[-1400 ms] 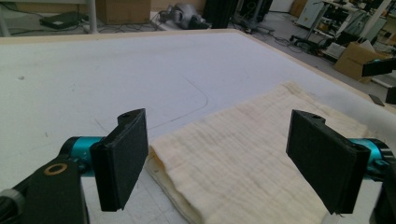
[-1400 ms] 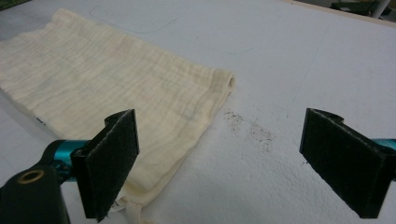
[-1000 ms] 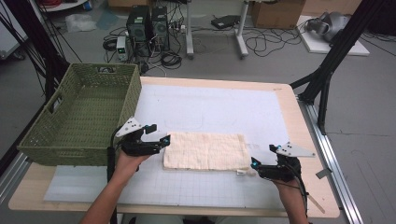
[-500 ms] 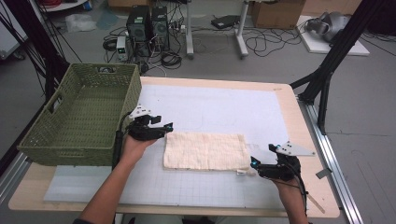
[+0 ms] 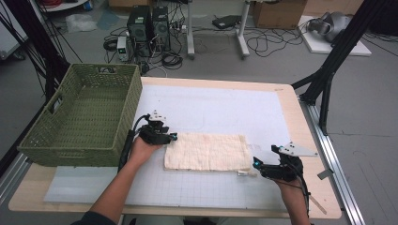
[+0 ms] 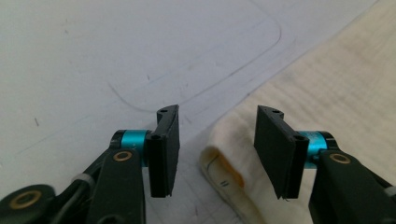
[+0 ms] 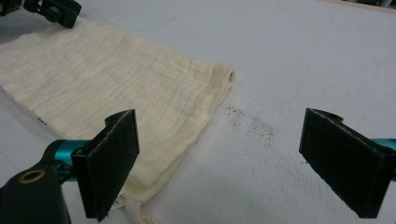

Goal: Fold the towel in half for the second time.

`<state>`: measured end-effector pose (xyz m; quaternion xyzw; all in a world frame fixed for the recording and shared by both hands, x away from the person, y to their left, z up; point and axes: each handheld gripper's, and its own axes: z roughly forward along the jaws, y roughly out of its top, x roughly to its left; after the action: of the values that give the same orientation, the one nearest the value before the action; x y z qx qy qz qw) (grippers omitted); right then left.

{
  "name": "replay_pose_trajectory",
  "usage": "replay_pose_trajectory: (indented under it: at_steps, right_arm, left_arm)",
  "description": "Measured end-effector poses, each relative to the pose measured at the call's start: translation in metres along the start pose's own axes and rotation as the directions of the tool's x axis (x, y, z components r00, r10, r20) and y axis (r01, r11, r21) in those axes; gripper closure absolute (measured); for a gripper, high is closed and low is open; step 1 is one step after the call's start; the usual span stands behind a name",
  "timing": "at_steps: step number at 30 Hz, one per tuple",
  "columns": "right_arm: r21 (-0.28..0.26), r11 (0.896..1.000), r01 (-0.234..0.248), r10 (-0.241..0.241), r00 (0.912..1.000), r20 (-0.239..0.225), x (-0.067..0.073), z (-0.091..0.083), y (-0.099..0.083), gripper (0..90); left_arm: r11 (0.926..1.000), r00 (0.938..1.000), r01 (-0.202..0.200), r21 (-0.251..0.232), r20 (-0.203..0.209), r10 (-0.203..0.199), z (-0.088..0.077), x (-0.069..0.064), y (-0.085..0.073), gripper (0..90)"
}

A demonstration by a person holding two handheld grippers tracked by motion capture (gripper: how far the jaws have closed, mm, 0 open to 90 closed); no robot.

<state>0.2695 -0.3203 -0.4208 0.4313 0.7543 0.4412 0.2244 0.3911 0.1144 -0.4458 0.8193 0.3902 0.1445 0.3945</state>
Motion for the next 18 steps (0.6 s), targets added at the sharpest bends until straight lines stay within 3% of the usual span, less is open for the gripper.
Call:
replay_pose_trajectory:
  at_steps: [2, 4, 8, 13, 18]
  right_arm:
    - [0.008, 1.000, -0.002, 0.001, 1.0000, 0.000, 0.000, 0.001, 0.000, 11.5]
    - [0.016, 1.000, -0.001, 0.002, 0.9999, -0.016, 0.000, 0.004, 0.001, 15.5]
    - [0.026, 1.000, 0.001, 0.000, 0.9997, -0.025, 0.001, 0.010, 0.003, 15.5]
    - [0.036, 0.999, -0.001, 0.003, 0.9993, -0.036, 0.001, 0.017, 0.010, 15.6]
    - [0.084, 0.996, -0.030, 0.034, 0.9979, -0.054, -0.005, 0.037, 0.018, 13.8]
  left_arm:
    - [0.9997, 0.9997, -0.022, 0.004, -0.009, 0.022, 0.000, -0.002, 0.000, 57.5]
    - [0.9991, 0.9991, -0.042, 0.003, 0.010, 0.042, -0.001, -0.003, 0.000, 68.3]
    - [0.9973, 0.9972, -0.072, -0.010, 0.020, 0.072, -0.001, -0.008, -0.002, 82.2]
    - [0.9980, 0.9983, -0.050, -0.039, 0.028, 0.051, -0.002, -0.006, -0.006, 83.6]
    - [0.9976, 0.9990, -0.031, -0.061, 0.032, 0.033, -0.002, -0.005, -0.009, 83.8]
